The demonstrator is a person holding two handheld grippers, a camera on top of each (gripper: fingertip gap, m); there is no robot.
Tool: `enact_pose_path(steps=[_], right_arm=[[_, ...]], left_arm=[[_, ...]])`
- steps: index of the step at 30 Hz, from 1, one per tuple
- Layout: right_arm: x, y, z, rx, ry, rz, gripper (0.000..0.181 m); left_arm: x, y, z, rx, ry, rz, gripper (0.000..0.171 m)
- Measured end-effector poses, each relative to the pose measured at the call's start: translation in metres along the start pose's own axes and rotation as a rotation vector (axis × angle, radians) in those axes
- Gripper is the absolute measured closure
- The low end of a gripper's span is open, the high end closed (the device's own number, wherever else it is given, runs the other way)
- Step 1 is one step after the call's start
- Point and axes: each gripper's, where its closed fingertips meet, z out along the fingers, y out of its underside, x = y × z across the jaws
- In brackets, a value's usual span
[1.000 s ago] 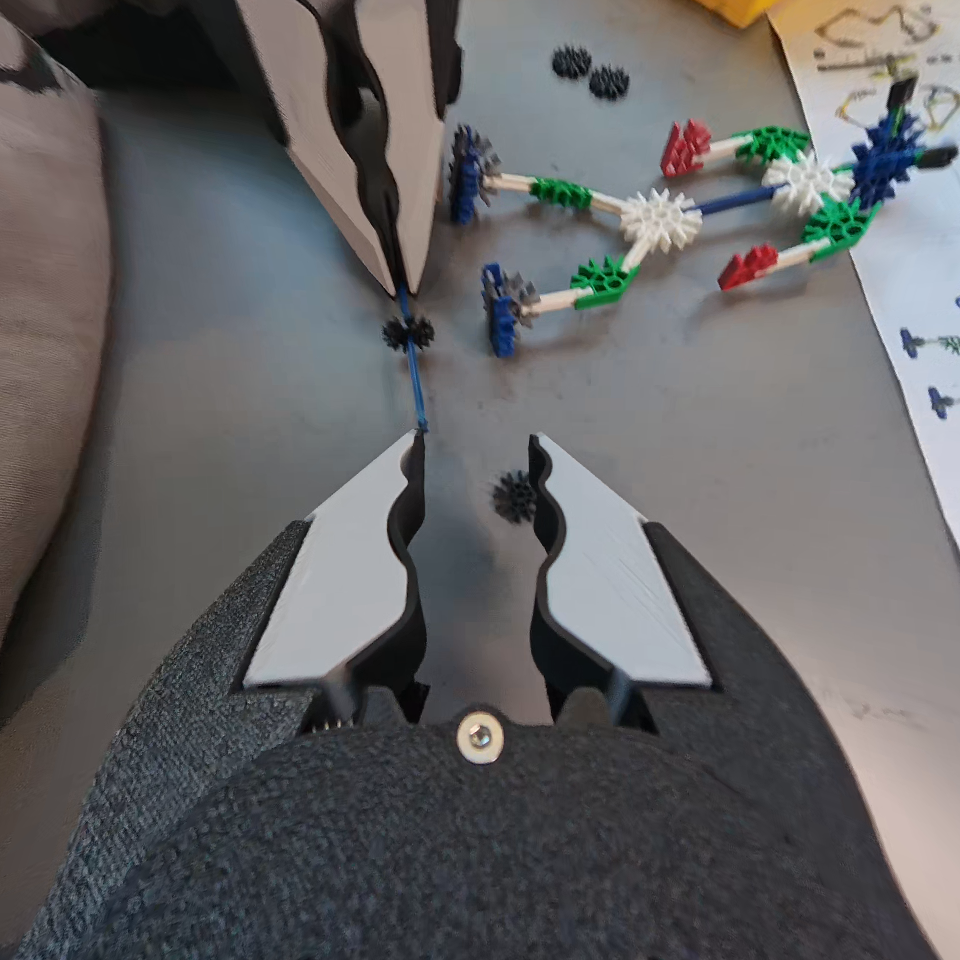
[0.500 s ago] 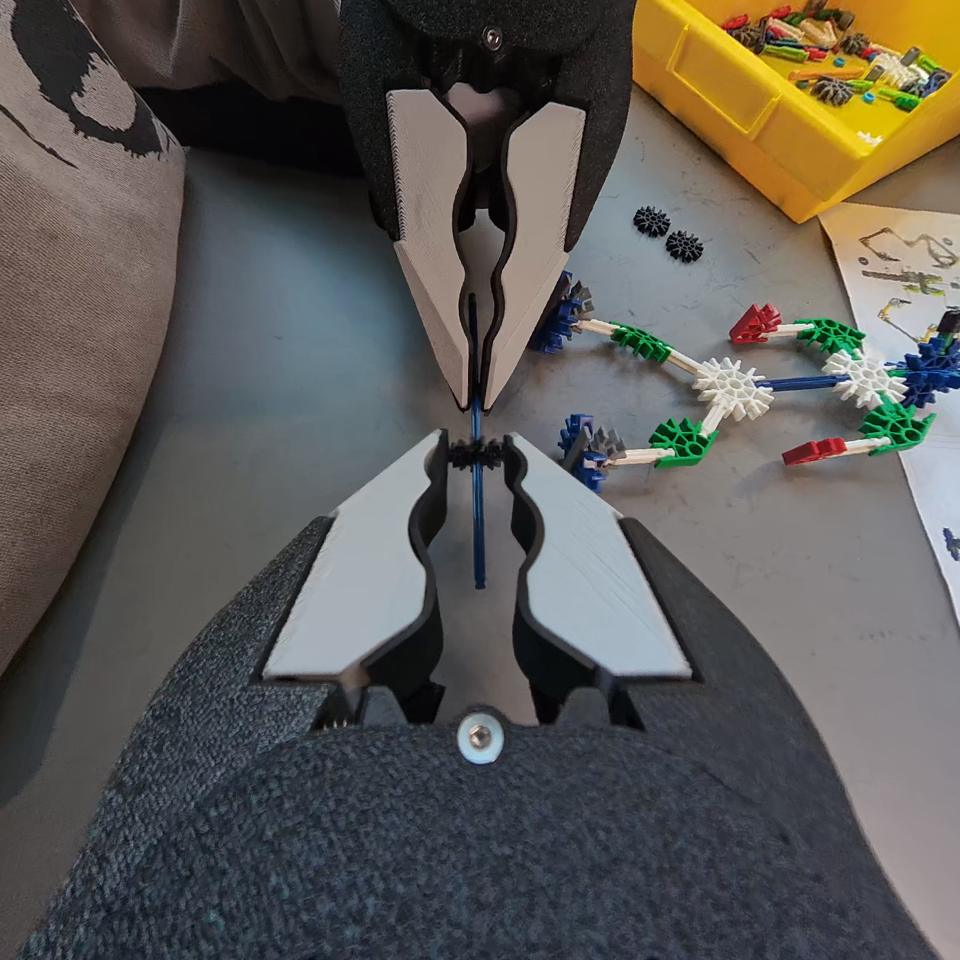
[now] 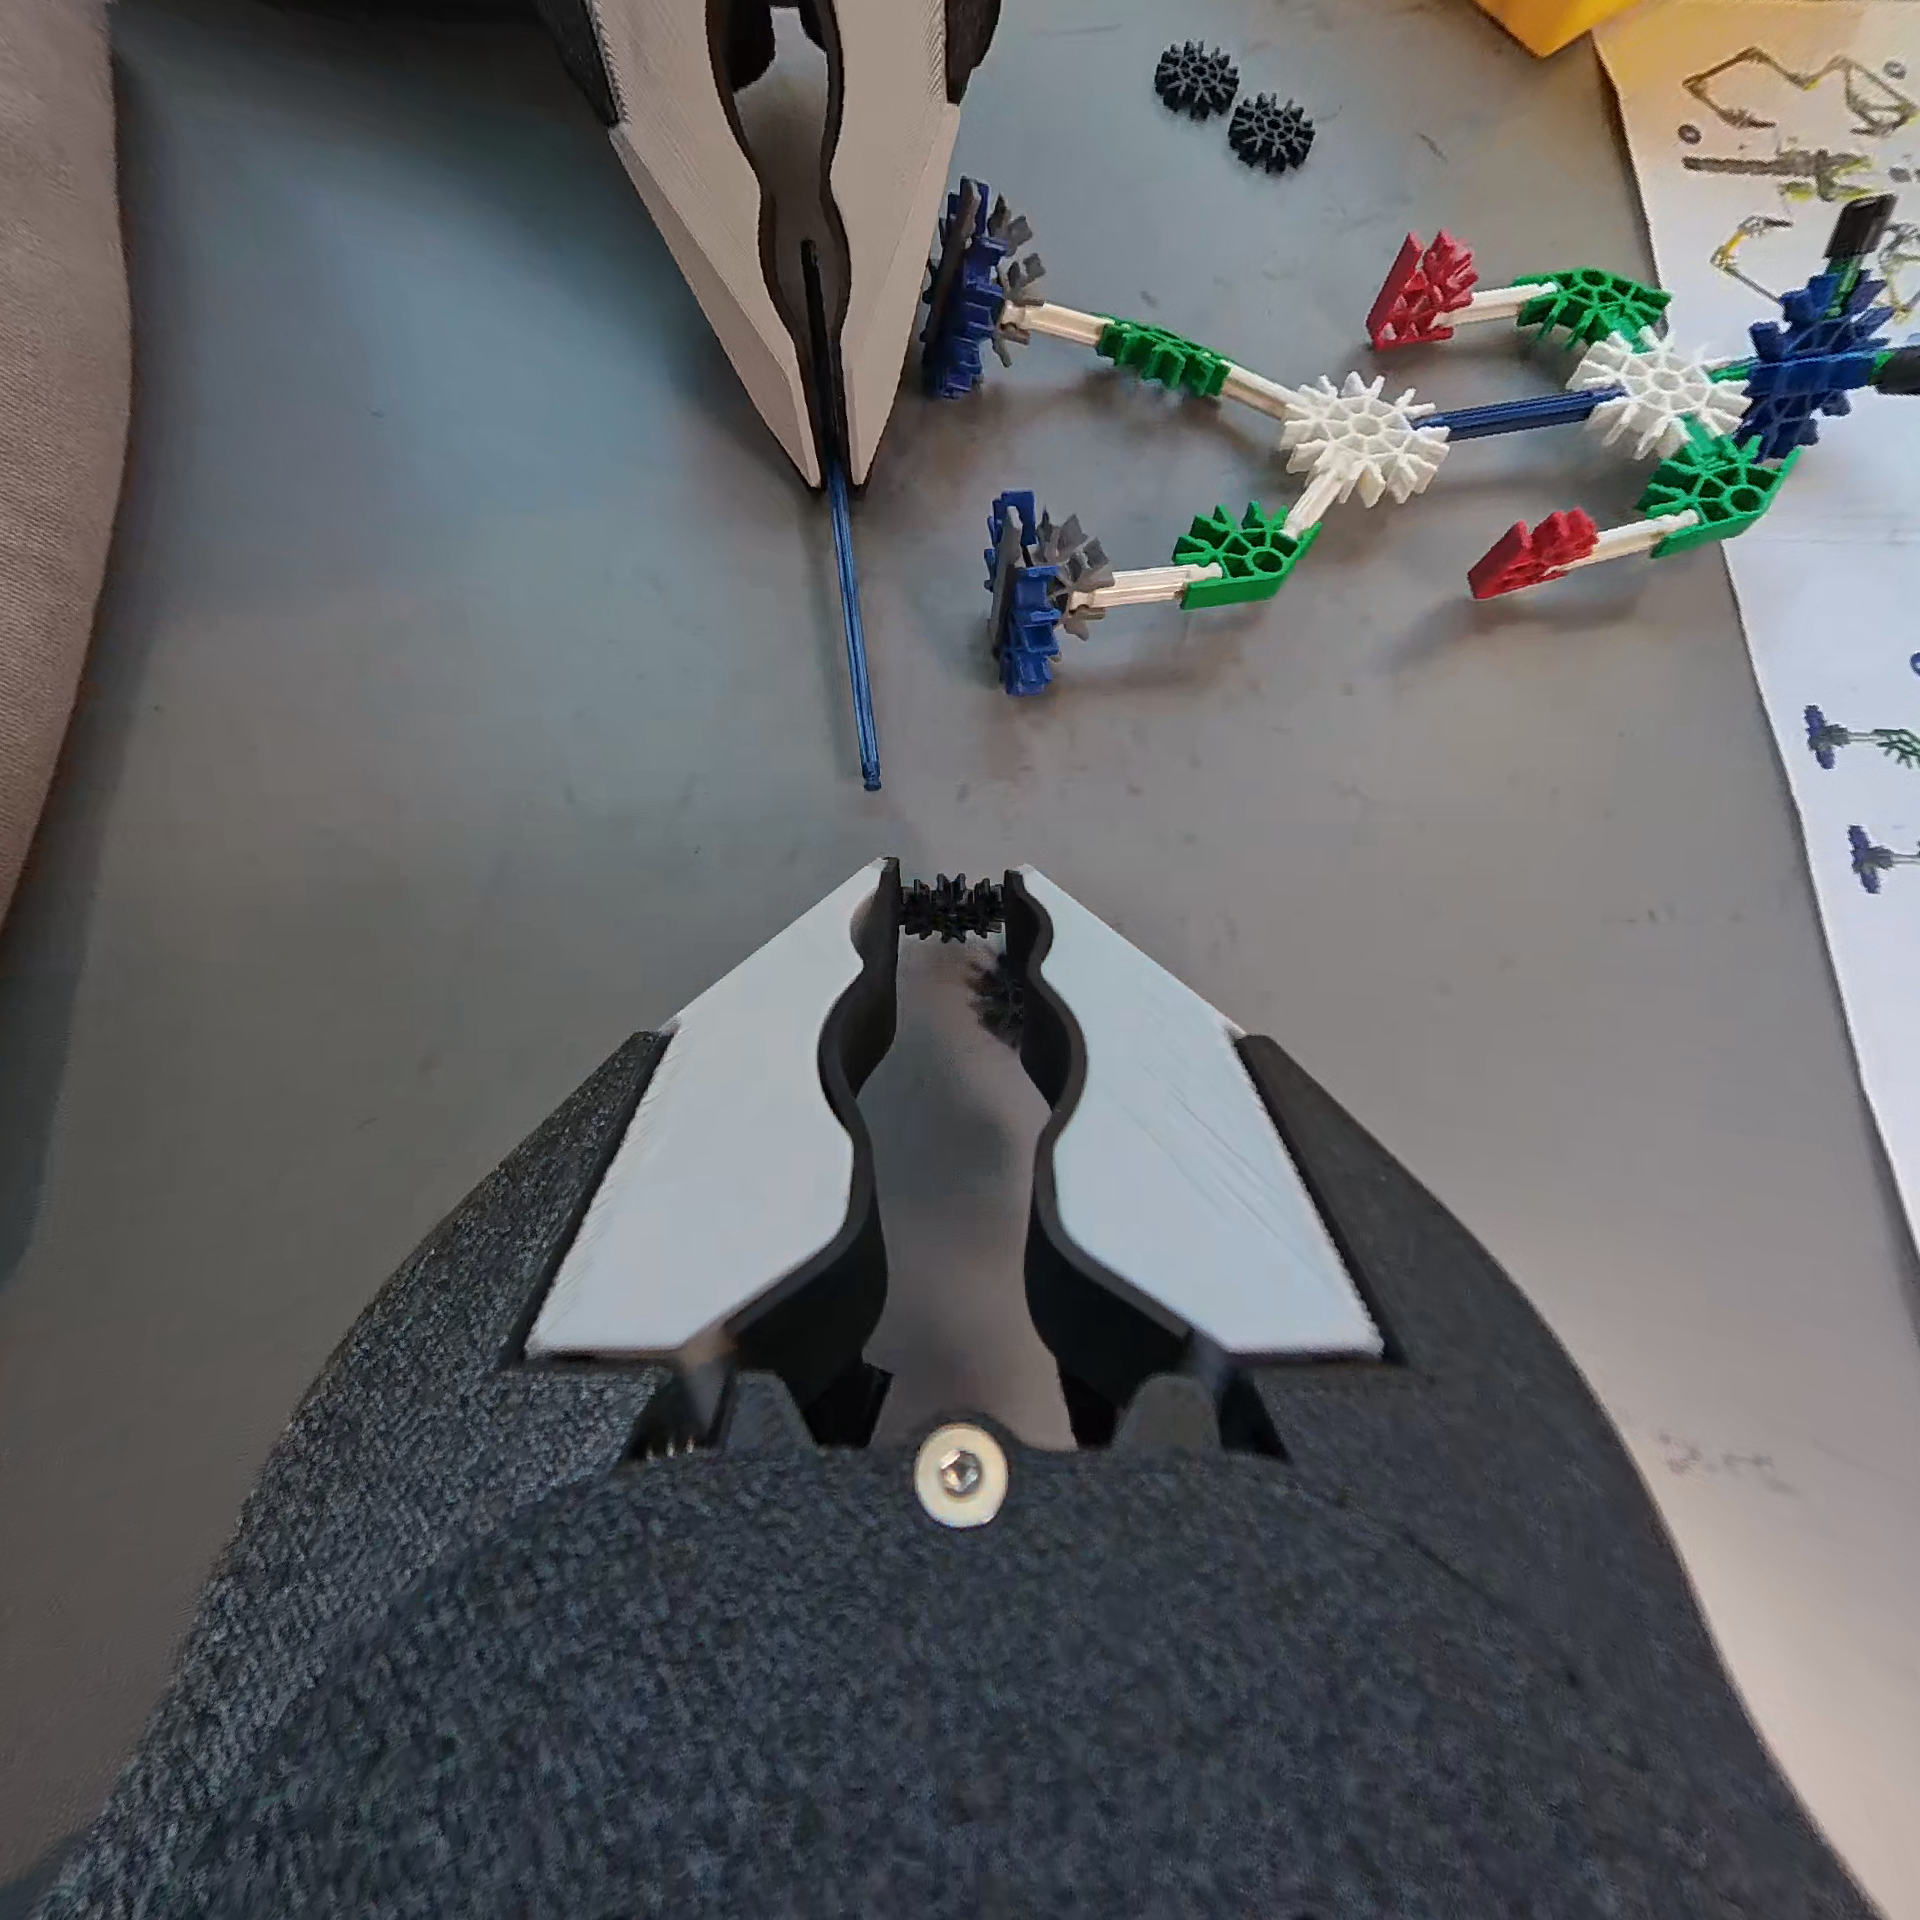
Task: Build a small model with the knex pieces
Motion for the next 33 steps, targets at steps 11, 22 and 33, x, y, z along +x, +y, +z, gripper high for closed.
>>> enact_pose_path(steps=[11, 22, 33], right_arm=[[0.01, 0.013, -0.012, -0.047, 0.033, 0.058, 0.145], [0.011, 0.03, -0.008, -0.121, 0.024, 0.114, 0.162], [-0.024, 0.039, -0.021, -0.19, -0.119, 0.09, 0.162]], left_arm=[[-0.007, -0.016, -0.016, 0.117, -0.011, -0.031, 0.166], [-0.003, -0.005, 0.005, 0.005, -0.074, 0.075, 0.164], [-0.005, -0.004, 0.005, -0.004, -0.078, 0.059, 0.17]])
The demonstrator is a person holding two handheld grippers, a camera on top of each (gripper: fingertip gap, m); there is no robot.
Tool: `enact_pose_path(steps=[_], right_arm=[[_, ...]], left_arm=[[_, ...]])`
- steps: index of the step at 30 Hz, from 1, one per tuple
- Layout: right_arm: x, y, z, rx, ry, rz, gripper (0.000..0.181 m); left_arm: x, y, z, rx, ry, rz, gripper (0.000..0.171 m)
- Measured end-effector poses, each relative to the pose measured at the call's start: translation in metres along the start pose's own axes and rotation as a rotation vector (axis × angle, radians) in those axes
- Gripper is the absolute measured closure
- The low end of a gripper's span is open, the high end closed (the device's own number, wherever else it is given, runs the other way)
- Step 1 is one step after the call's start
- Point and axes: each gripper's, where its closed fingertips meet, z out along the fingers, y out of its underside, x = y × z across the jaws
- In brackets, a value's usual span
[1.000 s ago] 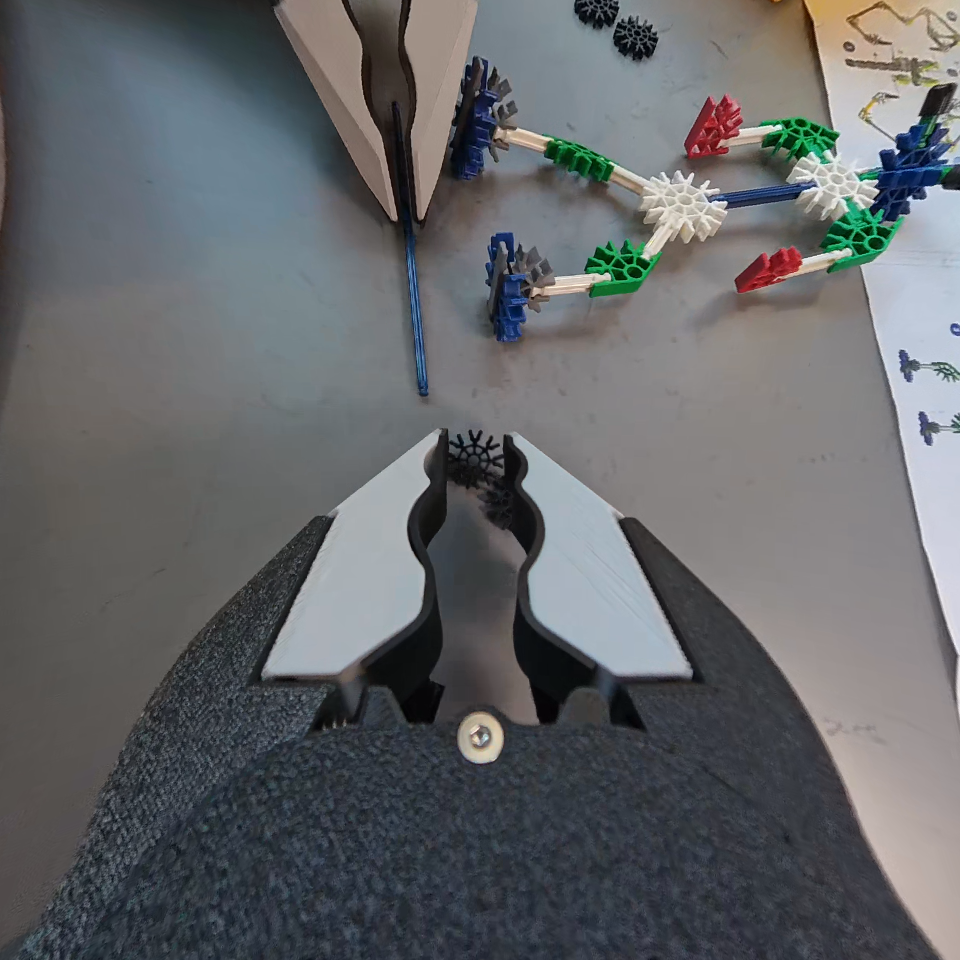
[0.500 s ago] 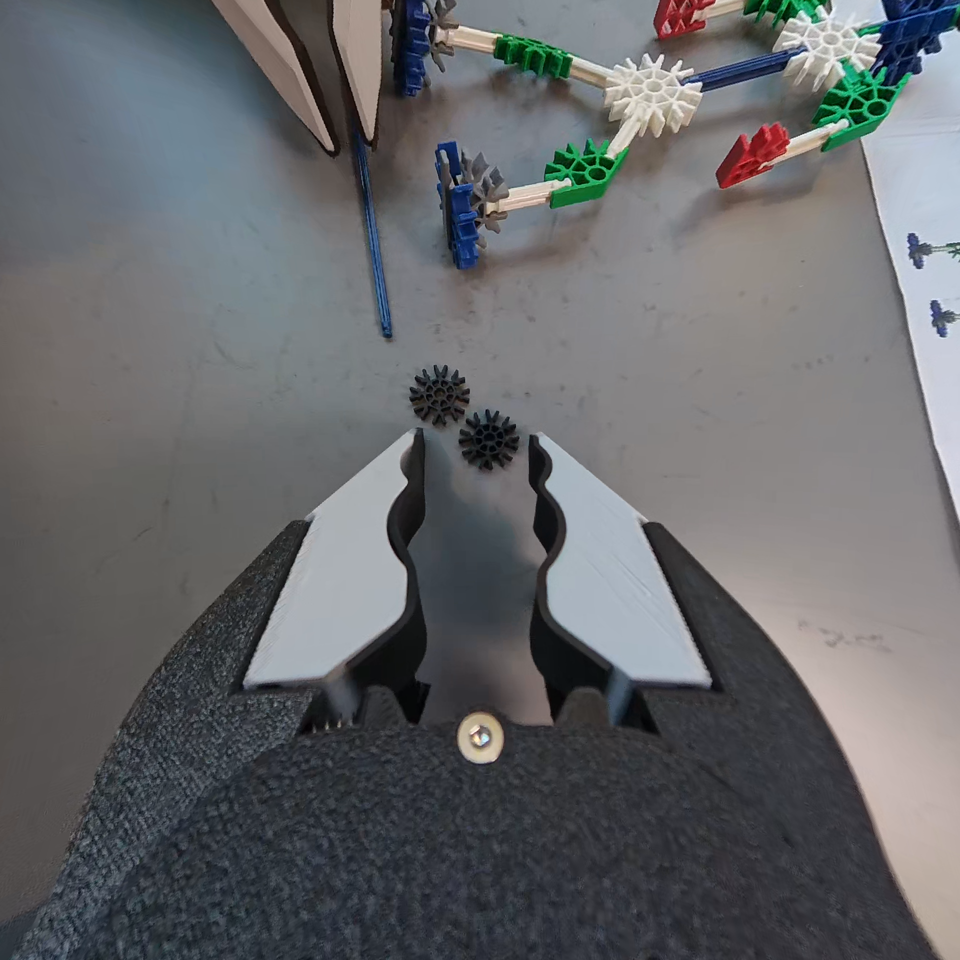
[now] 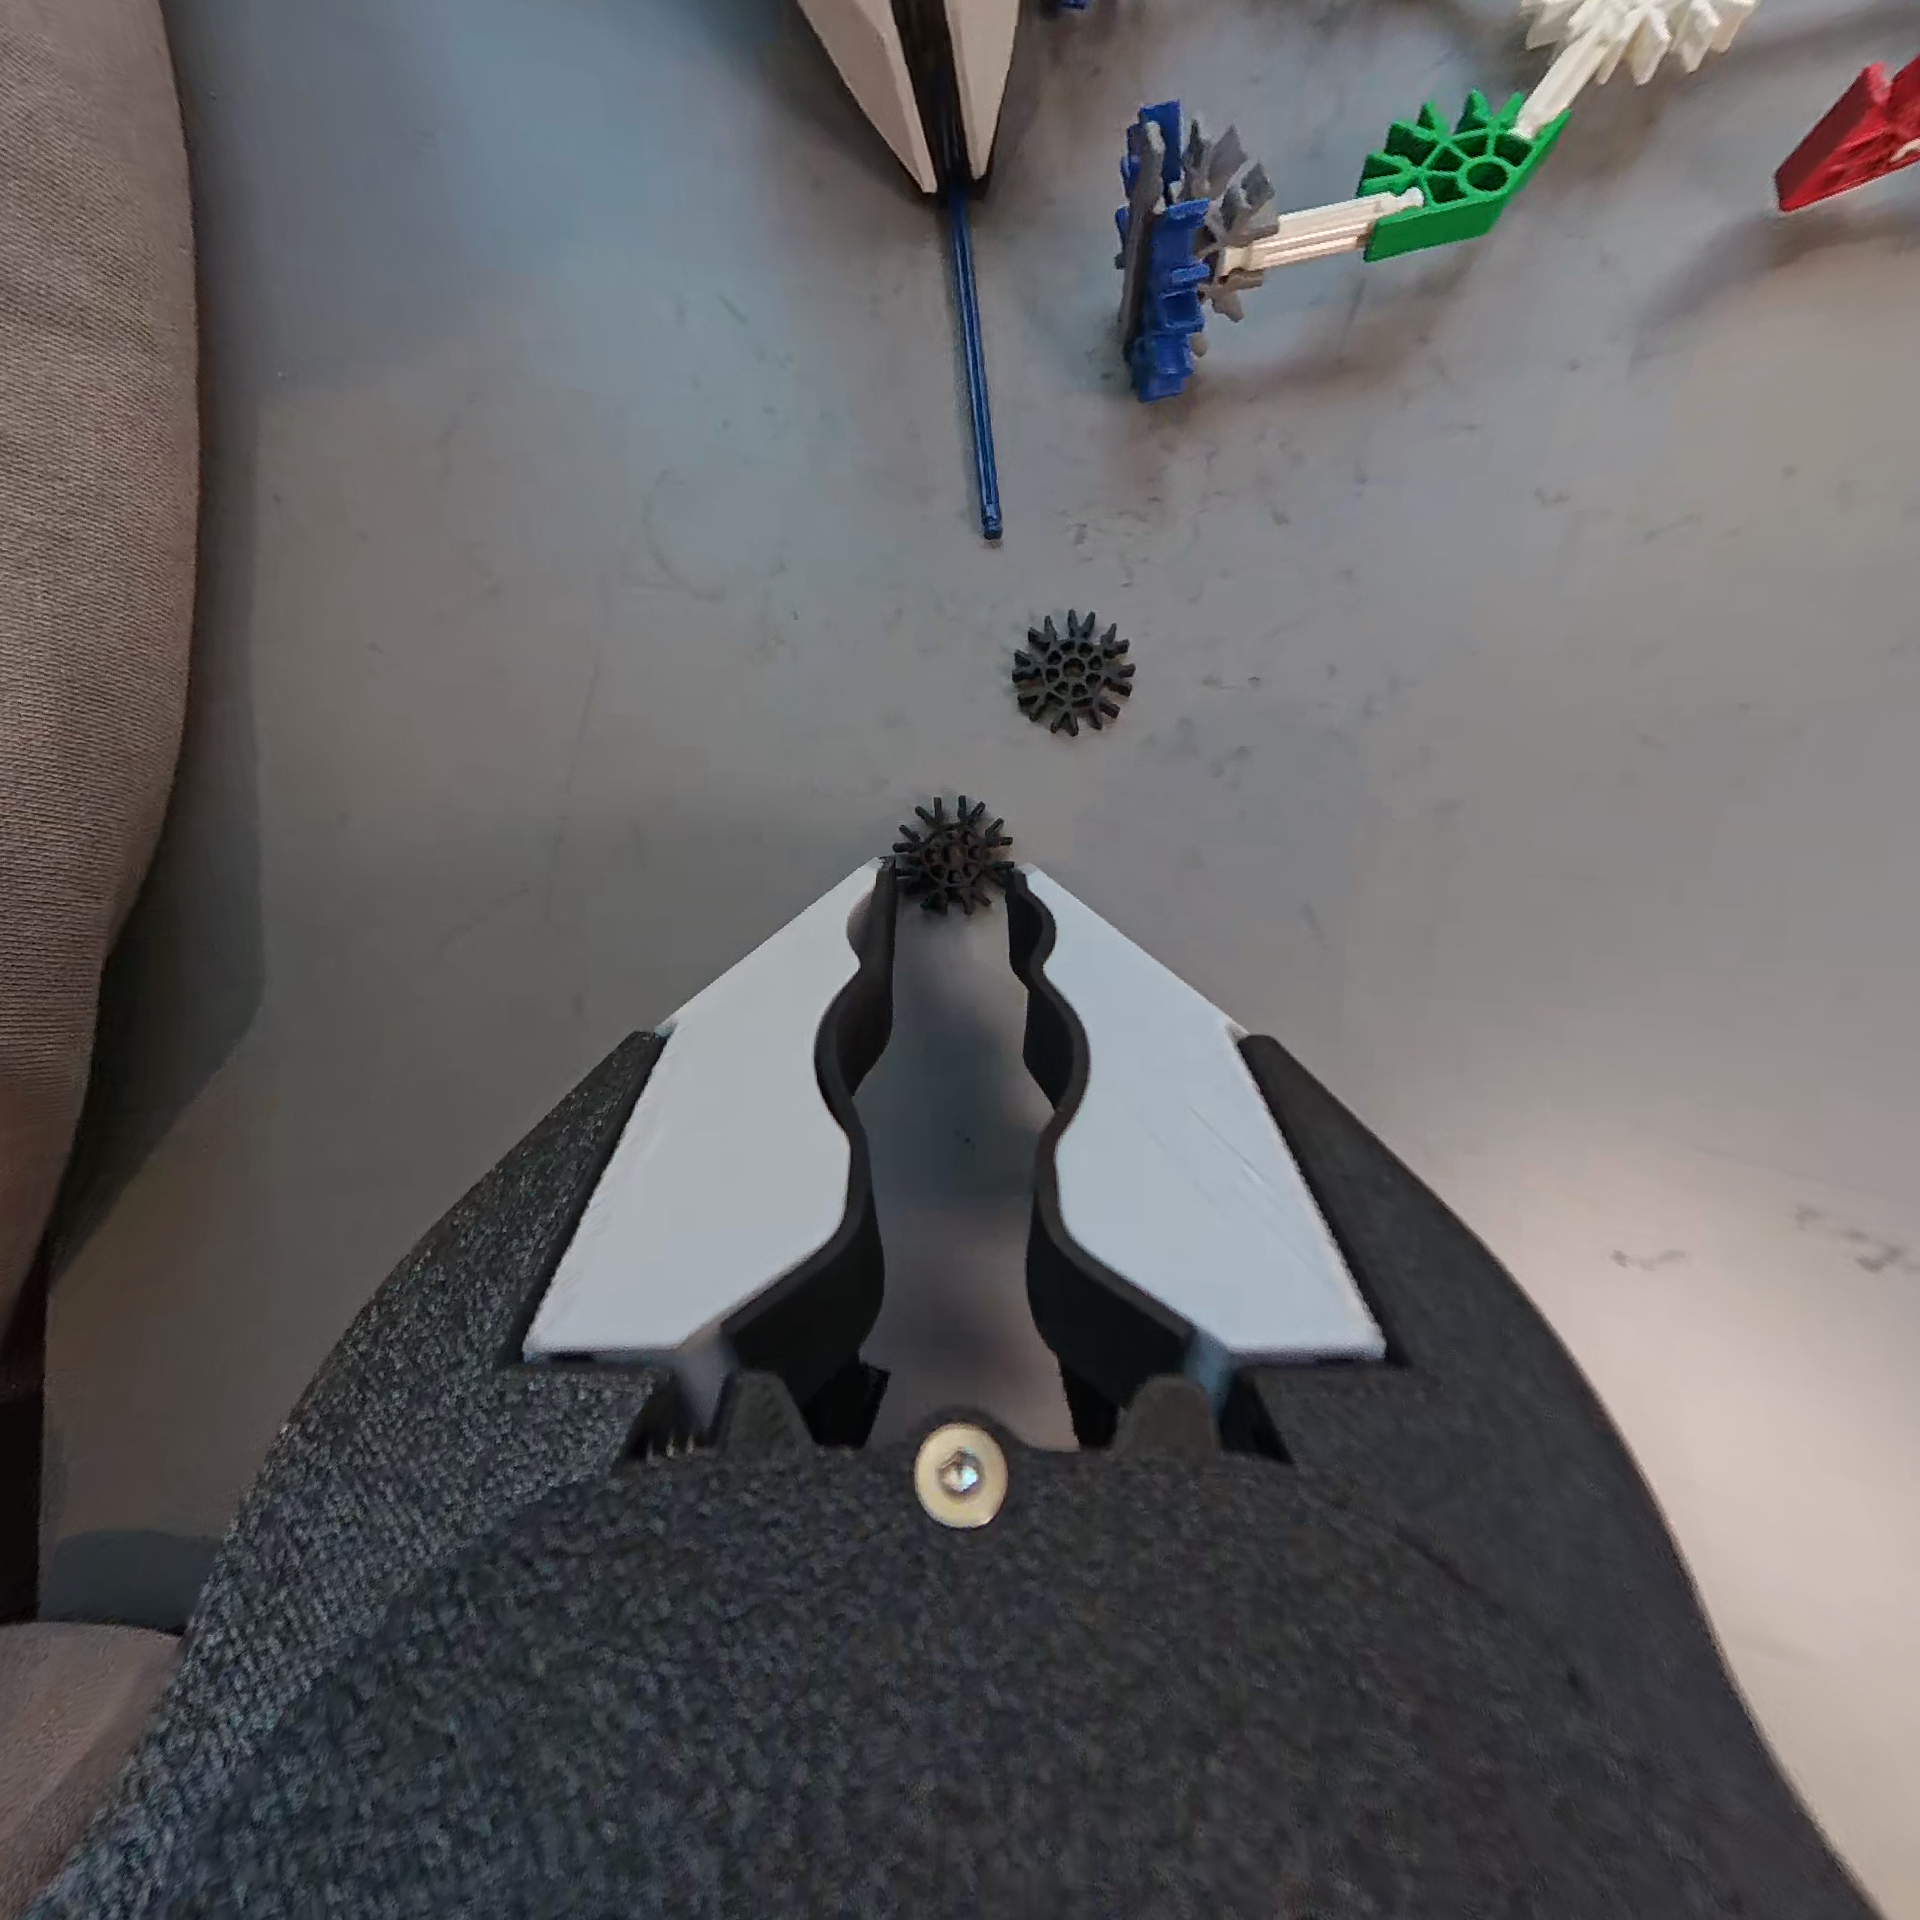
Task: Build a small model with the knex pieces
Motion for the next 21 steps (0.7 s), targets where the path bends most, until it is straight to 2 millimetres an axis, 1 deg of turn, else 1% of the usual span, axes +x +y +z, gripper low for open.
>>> enact_pose_path(steps=[4, 7, 10, 12, 14, 15, 16, 17, 18, 19, 20, 21], right_arm=[[-0.001, -0.002, 0.0, -0.003, 0.006, -0.013, 0.158], [0.004, -0.011, -0.006, 0.06, 0.025, -0.003, 0.154], [0.014, -0.03, -0.025, 0.188, 0.089, -0.006, 0.153], [0.024, -0.045, -0.045, 0.294, 0.168, -0.011, 0.153], [0.043, -0.056, -0.075, 0.408, 0.298, 0.007, 0.154], [0.055, -0.058, -0.095, 0.46, 0.384, 0.026, 0.155], [0.069, -0.056, -0.117, 0.506, 0.479, 0.055, 0.157], [0.085, -0.049, -0.144, 0.546, 0.591, 0.102, 0.159], [0.102, -0.035, -0.175, 0.575, 0.713, 0.17, 0.161], [0.119, -0.016, -0.207, 0.594, 0.844, 0.249, 0.162], [0.136, 0.009, -0.24, 0.588, 0.98, 0.333, 0.164], [0.15, 0.036, -0.268, 0.557, 1.094, 0.415, 0.165]], left_arm=[[-0.002, 0.0, 0.0, 0.013, -0.005, -0.011, 0.169], [0.0, -0.005, -0.004, 0.054, 0.022, -0.029, 0.168], [0.0, -0.023, -0.018, 0.176, 0.069, -0.082, 0.166], [-0.004, -0.037, -0.03, 0.28, 0.079, -0.123, 0.164], [-0.017, -0.047, -0.041, 0.374, 0.042, -0.17, 0.162], [-0.025, -0.05, -0.046, 0.414, 0.016, -0.196, 0.16], [-0.033, -0.052, -0.051, 0.453, -0.012, -0.226, 0.158], [-0.042, -0.054, -0.056, 0.487, -0.041, -0.257, 0.156], [-0.05, -0.053, -0.06, 0.511, -0.068, -0.289, 0.154], [-0.058, -0.052, -0.063, 0.528, -0.095, -0.317, 0.153], [-0.064, -0.051, -0.066, 0.539, -0.122, -0.339, 0.152], [-0.07, -0.05, -0.068, 0.547, -0.145, -0.354, 0.152]])
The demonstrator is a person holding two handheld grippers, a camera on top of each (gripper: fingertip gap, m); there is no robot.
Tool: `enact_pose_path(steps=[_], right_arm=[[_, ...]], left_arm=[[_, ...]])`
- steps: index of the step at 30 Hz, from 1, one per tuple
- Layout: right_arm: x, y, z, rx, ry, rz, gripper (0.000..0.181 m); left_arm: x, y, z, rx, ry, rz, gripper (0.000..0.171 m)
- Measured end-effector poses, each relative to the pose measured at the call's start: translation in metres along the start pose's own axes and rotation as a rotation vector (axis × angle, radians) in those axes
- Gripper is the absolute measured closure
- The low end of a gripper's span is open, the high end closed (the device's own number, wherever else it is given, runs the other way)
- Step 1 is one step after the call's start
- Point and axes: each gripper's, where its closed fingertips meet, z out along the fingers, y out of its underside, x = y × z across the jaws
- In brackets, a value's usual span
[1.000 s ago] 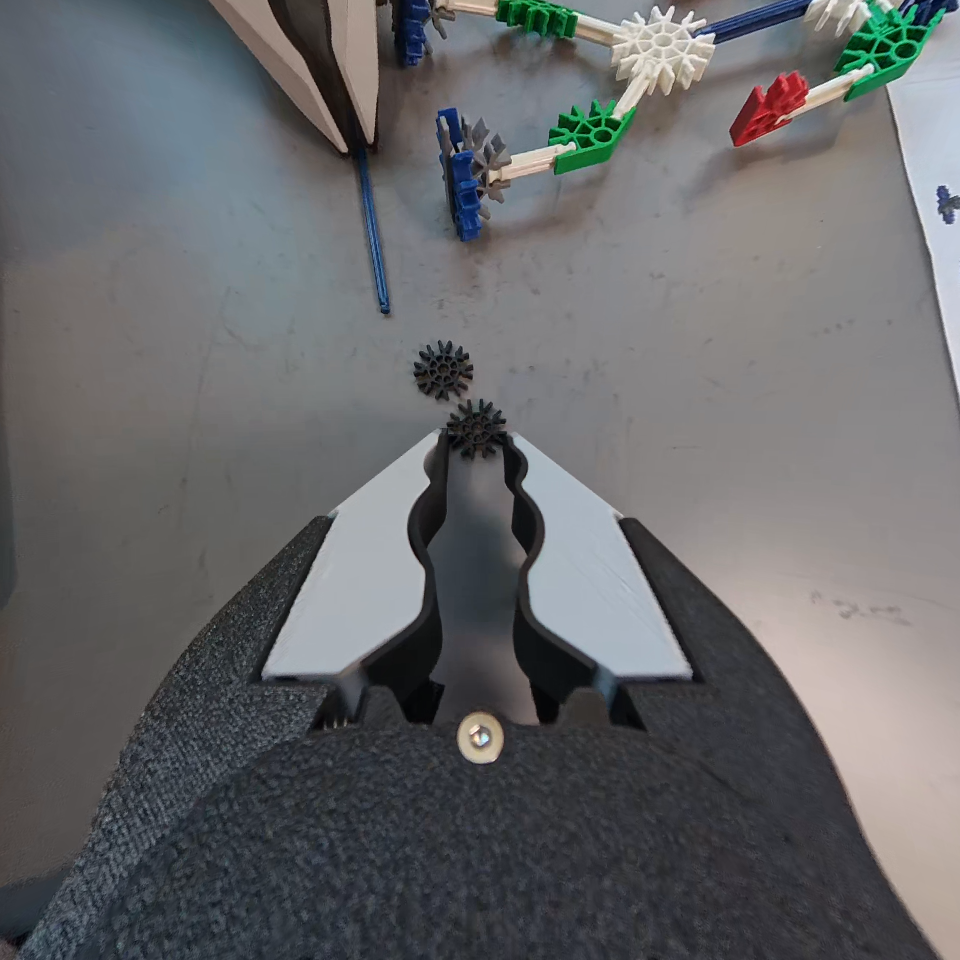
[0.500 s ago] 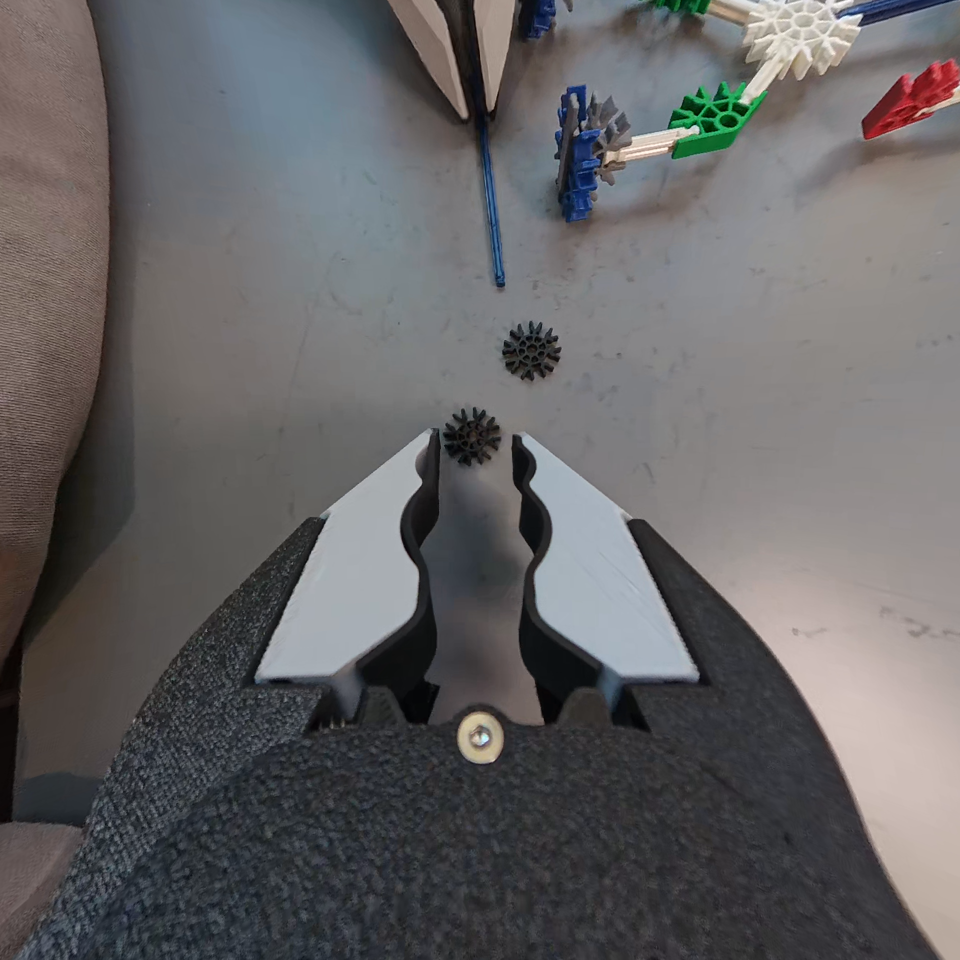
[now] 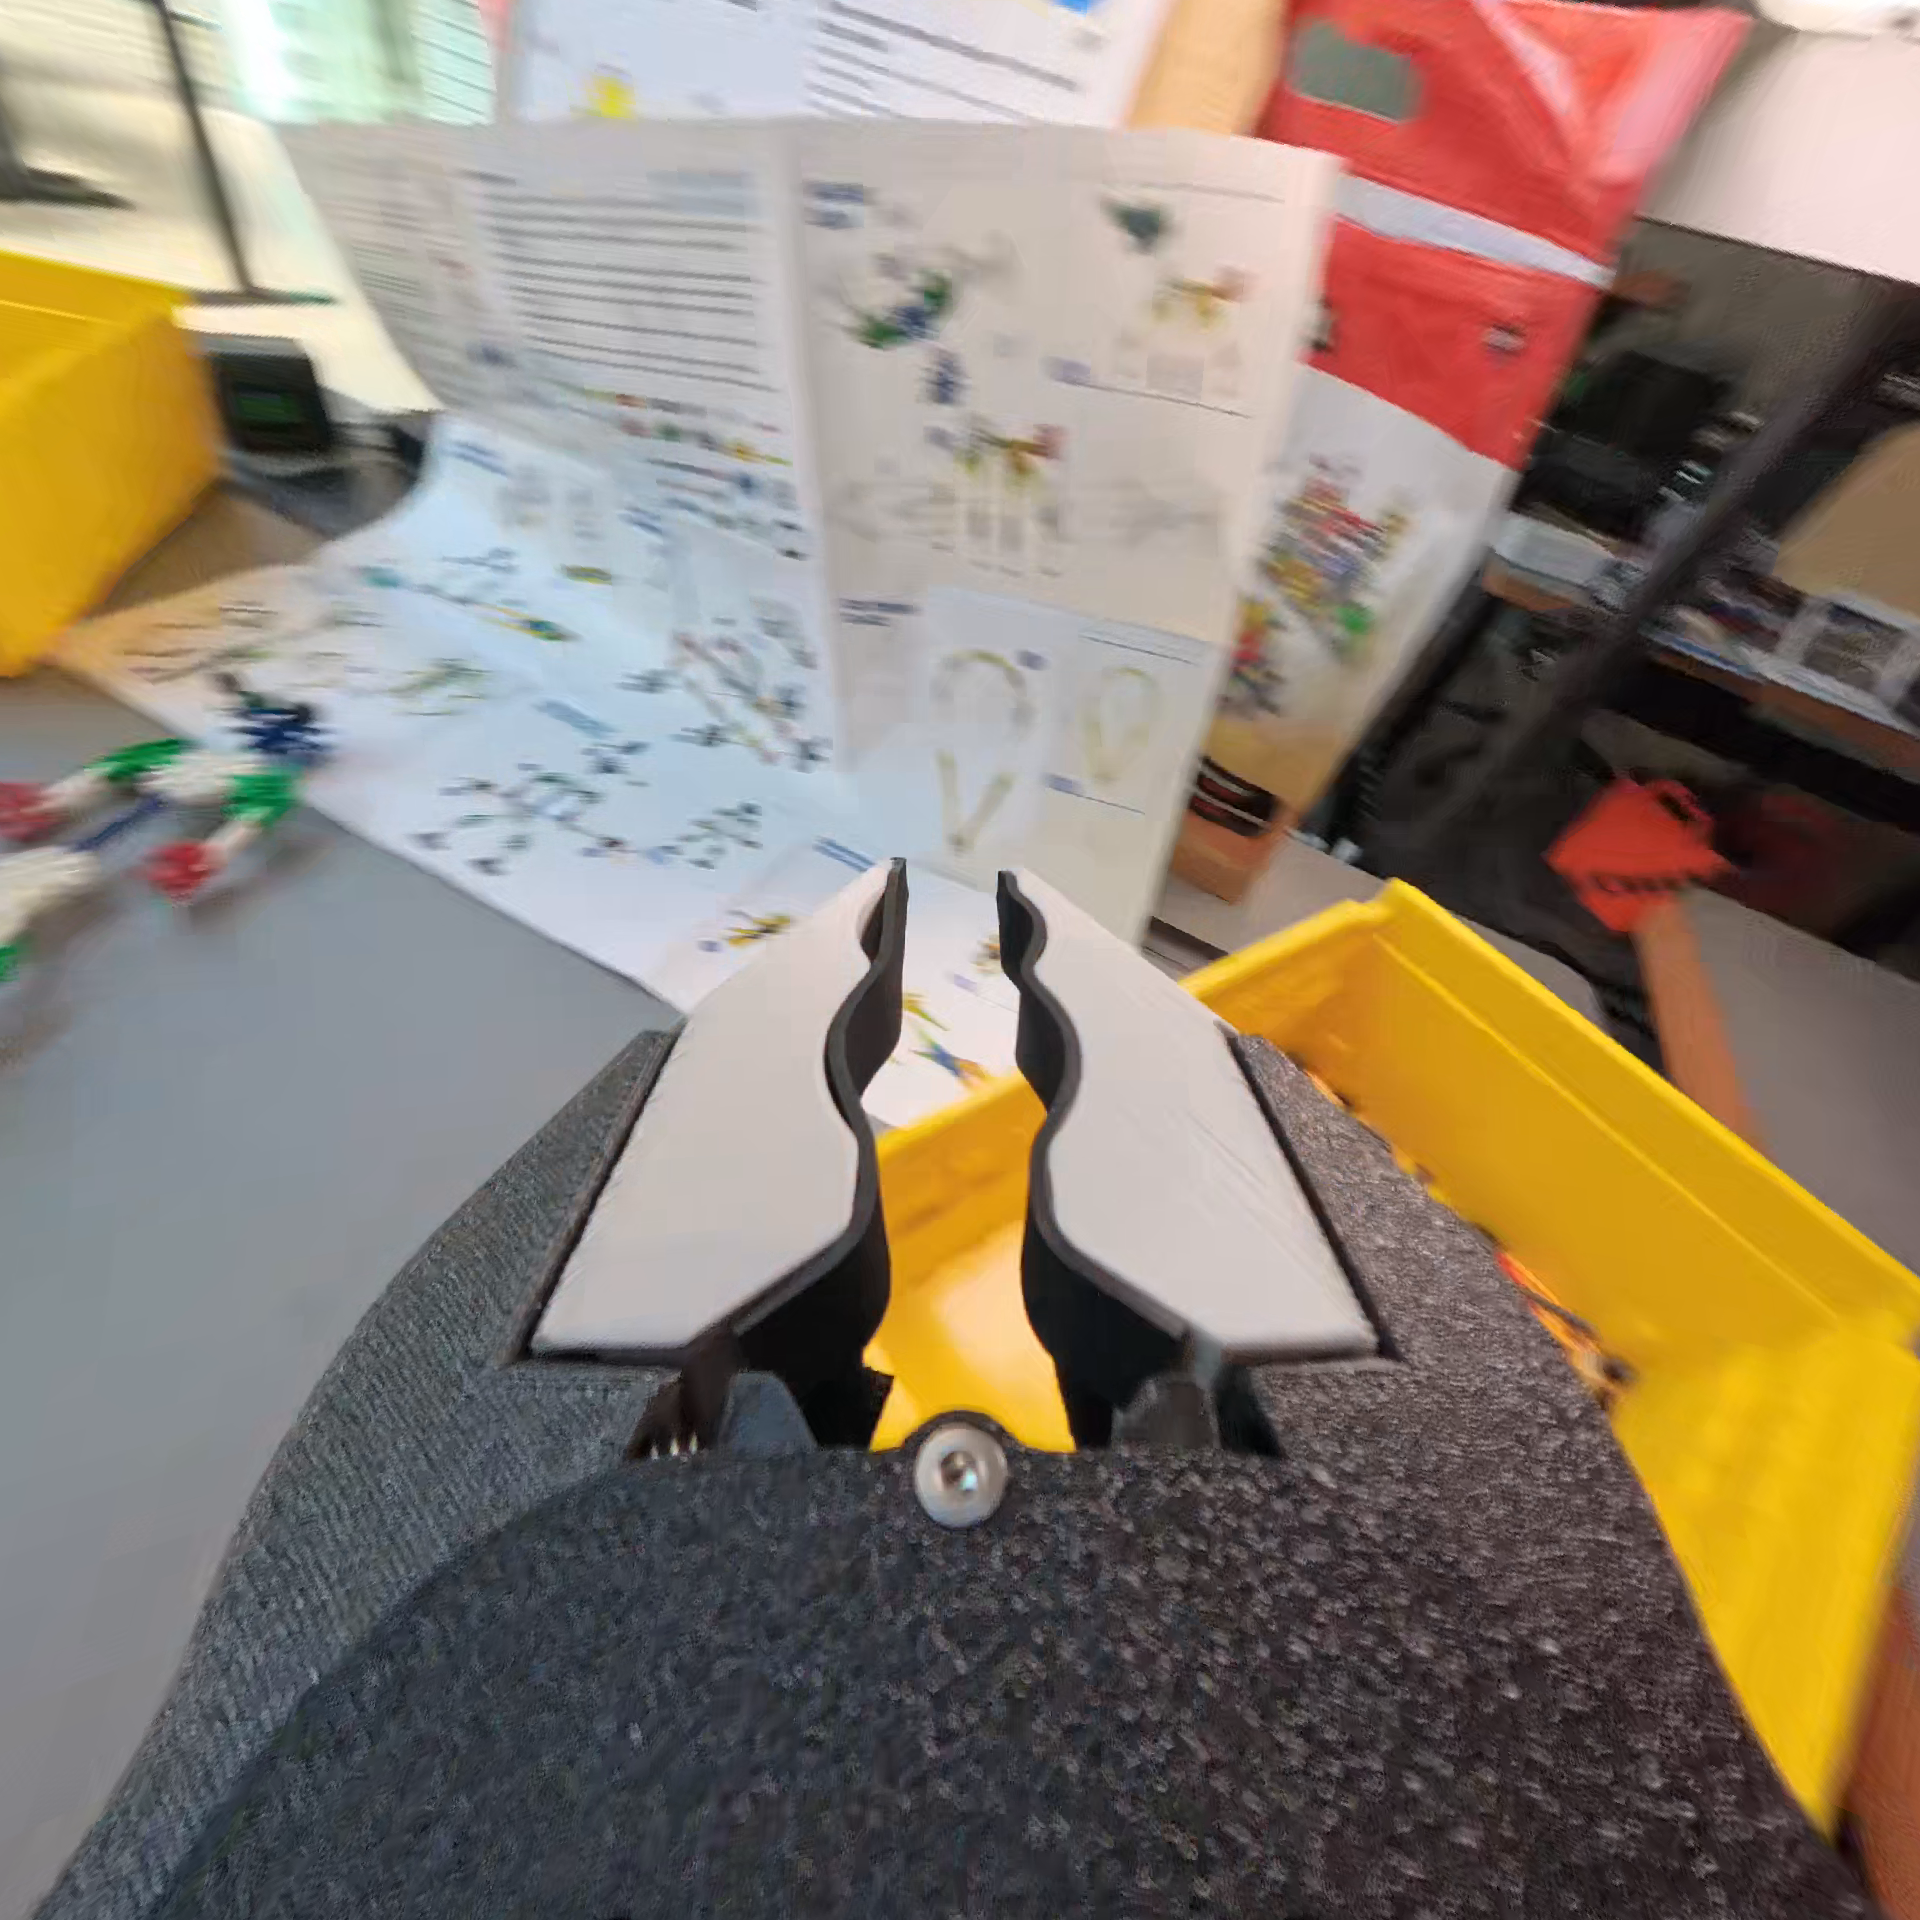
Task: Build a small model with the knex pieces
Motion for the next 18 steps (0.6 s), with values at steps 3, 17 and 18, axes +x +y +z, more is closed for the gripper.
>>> enact_pose_path(steps=[3, 17, 18], right_arm=[[0.079, 0.036, 0.006, -0.225, 0.16, 0.082, 0.164], [0.167, 0.209, 0.074, -0.799, 0.218, 0.53, 0.164], [0.166, 0.21, 0.075, -0.798, 0.215, 0.549, 0.164]], left_arm=[[-0.007, -0.001, 0.0, 0.011, -0.025, -0.018, 0.152], [-0.009, 0.006, -0.001, -0.013, -0.036, -0.012, 0.151], [-0.009, 0.006, 0.0, -0.013, -0.032, -0.021, 0.151]])
